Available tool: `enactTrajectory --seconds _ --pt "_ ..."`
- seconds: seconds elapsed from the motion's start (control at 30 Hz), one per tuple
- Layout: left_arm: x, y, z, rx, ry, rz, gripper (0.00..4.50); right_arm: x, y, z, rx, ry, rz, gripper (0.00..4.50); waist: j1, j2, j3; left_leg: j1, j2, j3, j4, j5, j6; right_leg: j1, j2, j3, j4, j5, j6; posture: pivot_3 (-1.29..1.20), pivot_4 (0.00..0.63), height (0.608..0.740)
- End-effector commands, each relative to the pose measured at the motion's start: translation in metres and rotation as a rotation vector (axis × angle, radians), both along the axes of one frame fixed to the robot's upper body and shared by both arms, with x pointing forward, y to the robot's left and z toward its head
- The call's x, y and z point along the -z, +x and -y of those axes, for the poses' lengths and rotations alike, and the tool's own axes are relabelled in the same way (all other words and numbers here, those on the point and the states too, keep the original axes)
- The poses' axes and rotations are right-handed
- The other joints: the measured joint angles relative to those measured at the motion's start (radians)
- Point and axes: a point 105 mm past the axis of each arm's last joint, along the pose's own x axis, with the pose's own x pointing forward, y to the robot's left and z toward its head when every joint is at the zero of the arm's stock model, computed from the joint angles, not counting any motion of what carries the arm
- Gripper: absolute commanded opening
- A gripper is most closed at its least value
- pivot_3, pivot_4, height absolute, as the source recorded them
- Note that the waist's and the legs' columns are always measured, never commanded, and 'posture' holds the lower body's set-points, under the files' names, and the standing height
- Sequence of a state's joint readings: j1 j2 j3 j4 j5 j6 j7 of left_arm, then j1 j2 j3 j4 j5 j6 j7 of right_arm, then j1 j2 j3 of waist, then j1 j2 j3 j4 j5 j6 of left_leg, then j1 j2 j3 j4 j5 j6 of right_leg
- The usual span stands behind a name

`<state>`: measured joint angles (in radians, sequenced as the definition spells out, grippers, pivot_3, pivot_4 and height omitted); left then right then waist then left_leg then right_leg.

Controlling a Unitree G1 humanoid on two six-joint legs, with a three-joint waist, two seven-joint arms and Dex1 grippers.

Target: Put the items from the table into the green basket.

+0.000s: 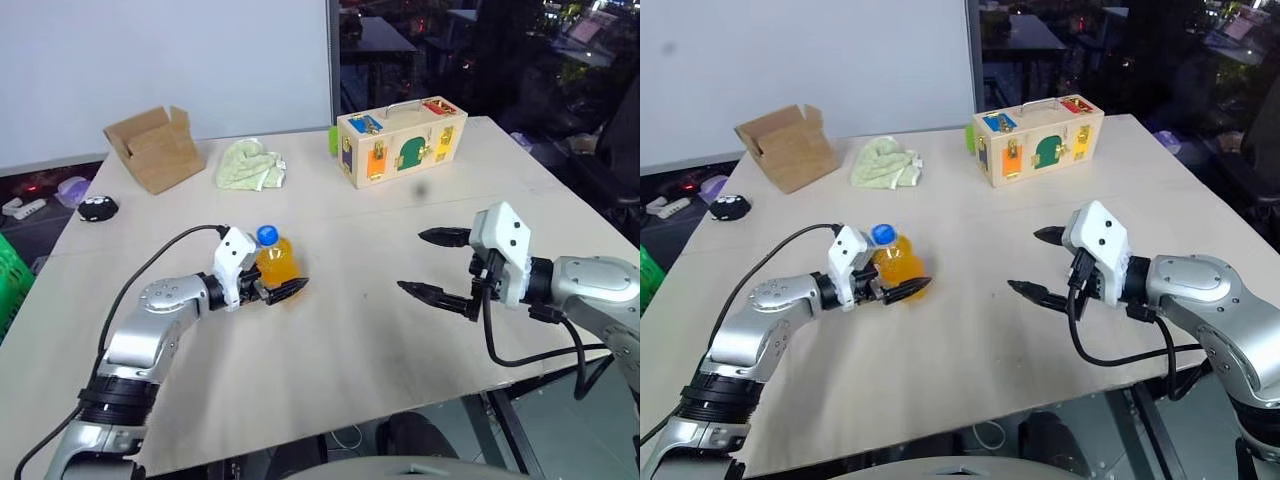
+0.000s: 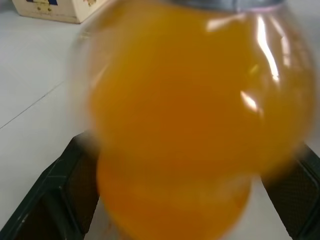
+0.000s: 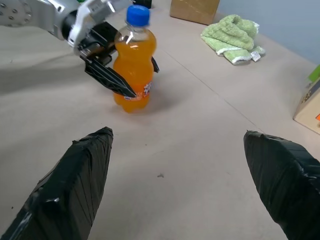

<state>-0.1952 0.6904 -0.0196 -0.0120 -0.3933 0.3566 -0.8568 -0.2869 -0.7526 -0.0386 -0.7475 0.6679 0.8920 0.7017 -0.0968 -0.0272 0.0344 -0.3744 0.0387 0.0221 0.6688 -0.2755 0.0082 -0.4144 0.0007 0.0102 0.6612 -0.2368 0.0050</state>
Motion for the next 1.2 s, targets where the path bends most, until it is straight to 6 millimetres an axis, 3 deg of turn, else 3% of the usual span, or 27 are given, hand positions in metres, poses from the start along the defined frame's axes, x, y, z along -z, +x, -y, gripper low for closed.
enactTrajectory --seconds 0.03,0.13,0.17,0.37,0.5,0.6,0.8,0.97,1.07,1.2 --pt "-0.006 0.002 0.003 0.016 0.007 0.036 4.50 -0.010 -0.005 -0.001 -0.012 0.009 0.046 4.45 -0.002 0.000 0.000 0.000 0.000 0.000 0.000 0.000 0.000 0.000 0.000 0.000 0.000 0.000 0.000 -0.16 0.000 0.740" --pt "-0.006 0.001 0.000 0.000 -0.013 0.039 3.24 -0.013 -0.009 -0.005 -0.051 0.028 0.046 4.45 -0.002 0.000 0.000 0.000 0.000 0.000 0.000 -0.001 0.001 0.000 0.000 0.000 0.000 0.000 0.000 -0.14 0.000 0.740" --pt "-0.007 0.000 0.000 -0.004 -0.022 0.040 3.08 -0.014 -0.009 -0.006 -0.060 0.029 0.048 4.45 -0.001 0.000 0.000 0.000 0.000 0.000 0.000 -0.001 0.001 0.000 0.000 0.000 0.000 0.000 0.000 -0.13 0.000 0.740" --pt "-0.022 -0.002 -0.001 -0.033 -0.110 0.074 3.07 -0.012 -0.008 -0.011 -0.094 0.025 0.050 4.45 0.002 0.000 0.000 0.000 0.000 0.000 0.000 -0.001 0.001 0.000 0.000 0.001 0.000 0.000 0.001 -0.08 0.000 0.740" --pt "-0.048 -0.005 -0.007 -0.088 -0.235 0.124 3.07 -0.014 -0.005 -0.018 -0.138 0.045 0.063 4.45 0.011 -0.001 0.001 0.000 0.001 0.000 0.000 -0.001 0.001 0.000 0.000 0.001 0.000 0.000 0.001 -0.04 0.000 0.740" --pt "-0.069 -0.008 -0.024 -0.166 -0.304 0.169 3.07 -0.018 -0.005 -0.033 -0.222 0.089 0.078 4.45 0.017 -0.002 0.001 0.000 0.001 0.000 0.000 -0.001 0.001 0.000 0.000 0.001 0.001 0.000 0.001 0.03 0.000 0.740" --pt "-0.134 -0.012 -0.080 -0.454 -0.386 0.348 3.07 -0.035 0.007 -0.075 -0.385 0.218 0.120 4.45 0.069 -0.003 0.001 0.003 0.002 -0.001 0.000 -0.001 0.001 0.000 0.004 0.002 0.002 0.000 0.000 0.17 0.000 0.740" --pt "-0.198 -0.028 -0.129 -0.684 -0.421 0.538 3.07 -0.069 0.015 -0.111 -0.479 0.382 0.177 4.45 0.137 -0.006 0.002 0.001 0.002 -0.003 -0.001 -0.001 0.001 0.000 0.003 -0.001 0.002 0.002 -0.003 0.29 0.000 0.740" --pt "-0.250 -0.057 -0.199 -1.004 -0.415 0.729 3.07 -0.094 0.015 -0.134 -0.548 0.465 0.212 4.45 0.169 -0.008 0.001 -0.001 0.001 -0.003 -0.001 -0.001 0.001 -0.002 0.002 -0.002 0.002 0.002 -0.004 0.35 0.000 0.740" --pt "-0.272 -0.090 -0.249 -1.217 -0.333 0.822 3.07 -0.107 0.011 -0.148 -0.604 0.505 0.225 4.45 0.211 -0.009 0.000 -0.003 0.000 -0.005 -0.003 -0.001 0.000 -0.003 -0.001 -0.009 0.000 0.002 -0.004 0.40 0.000 0.740"
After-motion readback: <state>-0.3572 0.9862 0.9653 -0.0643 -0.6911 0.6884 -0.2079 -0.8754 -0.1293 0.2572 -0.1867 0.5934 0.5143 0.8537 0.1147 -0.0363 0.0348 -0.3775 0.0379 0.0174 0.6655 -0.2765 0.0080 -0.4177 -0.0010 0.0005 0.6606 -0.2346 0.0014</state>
